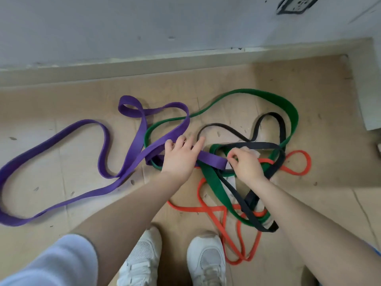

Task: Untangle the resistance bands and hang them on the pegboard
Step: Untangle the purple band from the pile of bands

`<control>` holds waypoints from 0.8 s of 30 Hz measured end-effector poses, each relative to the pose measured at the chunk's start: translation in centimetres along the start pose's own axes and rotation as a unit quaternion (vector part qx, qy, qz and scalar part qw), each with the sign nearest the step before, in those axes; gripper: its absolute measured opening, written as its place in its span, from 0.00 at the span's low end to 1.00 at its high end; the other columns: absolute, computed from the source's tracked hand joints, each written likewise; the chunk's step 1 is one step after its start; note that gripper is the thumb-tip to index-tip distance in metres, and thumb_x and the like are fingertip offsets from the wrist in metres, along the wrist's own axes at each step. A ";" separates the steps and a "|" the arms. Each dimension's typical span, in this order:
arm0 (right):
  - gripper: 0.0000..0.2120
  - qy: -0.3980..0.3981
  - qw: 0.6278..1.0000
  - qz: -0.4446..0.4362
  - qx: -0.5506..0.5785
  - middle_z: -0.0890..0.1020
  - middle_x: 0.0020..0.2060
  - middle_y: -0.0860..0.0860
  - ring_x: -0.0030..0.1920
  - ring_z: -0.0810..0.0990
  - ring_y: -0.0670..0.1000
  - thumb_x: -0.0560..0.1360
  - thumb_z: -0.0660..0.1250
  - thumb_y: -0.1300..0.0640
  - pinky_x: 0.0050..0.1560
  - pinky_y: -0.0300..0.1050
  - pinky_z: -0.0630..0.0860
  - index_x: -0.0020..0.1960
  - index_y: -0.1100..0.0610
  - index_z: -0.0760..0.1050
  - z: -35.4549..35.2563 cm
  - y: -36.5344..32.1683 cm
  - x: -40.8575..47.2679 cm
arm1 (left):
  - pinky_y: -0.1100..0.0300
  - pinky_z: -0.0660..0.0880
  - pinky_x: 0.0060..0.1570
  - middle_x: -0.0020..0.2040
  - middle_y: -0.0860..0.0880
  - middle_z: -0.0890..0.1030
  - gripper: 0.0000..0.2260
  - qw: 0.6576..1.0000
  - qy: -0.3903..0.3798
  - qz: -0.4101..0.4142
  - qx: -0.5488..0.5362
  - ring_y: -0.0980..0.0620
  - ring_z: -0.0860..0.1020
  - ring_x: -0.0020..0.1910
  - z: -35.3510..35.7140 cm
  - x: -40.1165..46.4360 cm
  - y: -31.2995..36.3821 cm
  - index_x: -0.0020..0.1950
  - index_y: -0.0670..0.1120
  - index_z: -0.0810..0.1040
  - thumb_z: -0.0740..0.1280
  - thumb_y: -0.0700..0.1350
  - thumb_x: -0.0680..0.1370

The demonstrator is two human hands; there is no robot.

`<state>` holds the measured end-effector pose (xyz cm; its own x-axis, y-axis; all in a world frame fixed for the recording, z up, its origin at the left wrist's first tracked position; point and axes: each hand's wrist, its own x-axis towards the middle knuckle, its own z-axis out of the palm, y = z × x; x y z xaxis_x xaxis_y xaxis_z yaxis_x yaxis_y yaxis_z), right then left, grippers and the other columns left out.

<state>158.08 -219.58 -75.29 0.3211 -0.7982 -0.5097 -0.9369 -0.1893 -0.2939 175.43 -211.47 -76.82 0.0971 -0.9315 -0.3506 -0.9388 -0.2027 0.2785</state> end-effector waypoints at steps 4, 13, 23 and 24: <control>0.11 -0.153 0.985 0.029 0.079 0.76 0.55 0.53 0.53 0.77 0.53 0.77 0.63 0.55 0.53 0.48 0.74 0.58 0.54 0.68 -0.9 0.9 0.4 | 0.49 0.59 0.57 0.56 0.49 0.77 0.13 0.997 -0.034 0.026 0.061 0.45 0.67 0.60 -0.1 1.1 0.8 0.64 0.49 0.71 0.57 0.45 0.81; 0.15 -0.042 0.996 -0.028 0.070 0.80 0.56 0.53 0.58 0.77 0.55 0.77 0.64 0.55 0.61 0.54 0.70 0.62 0.56 0.74 1.2 0.3 -1.1 | 0.52 0.63 0.55 0.37 0.55 0.80 0.05 0.956 0.041 -0.104 -0.271 0.51 0.77 0.47 -4.8 1.1 -1.7 0.49 0.52 0.75 0.60 0.49 0.79; 0.12 -0.099 0.955 -0.255 -0.113 0.78 0.51 0.46 0.57 0.73 0.49 0.77 0.64 0.55 0.67 0.44 0.62 0.59 0.52 0.79 -5.9 3.8 -6.8 | 0.54 0.75 0.44 0.28 0.50 0.79 0.11 0.719 0.072 -0.372 -0.584 0.50 0.77 0.33 -7.6 1.8 -2.1 0.36 0.48 0.74 0.62 0.43 0.79; 0.13 -0.115 0.950 -0.241 -0.162 0.77 0.55 0.47 0.59 0.72 0.50 0.78 0.61 0.54 0.68 0.44 0.61 0.62 0.51 0.76 -5.5 4.1 -7.0 | 0.54 0.76 0.46 0.29 0.50 0.80 0.10 0.711 0.083 -0.383 -0.584 0.49 0.77 0.36 -7.9 1.6 -2.4 0.37 0.47 0.74 0.61 0.43 0.78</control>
<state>151.20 -217.90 -68.48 0.7096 -0.4354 -0.5539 -0.6554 -0.6965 -0.2922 180.43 -214.85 -71.03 0.5612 -0.4149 -0.7162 0.3165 -0.6919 0.6489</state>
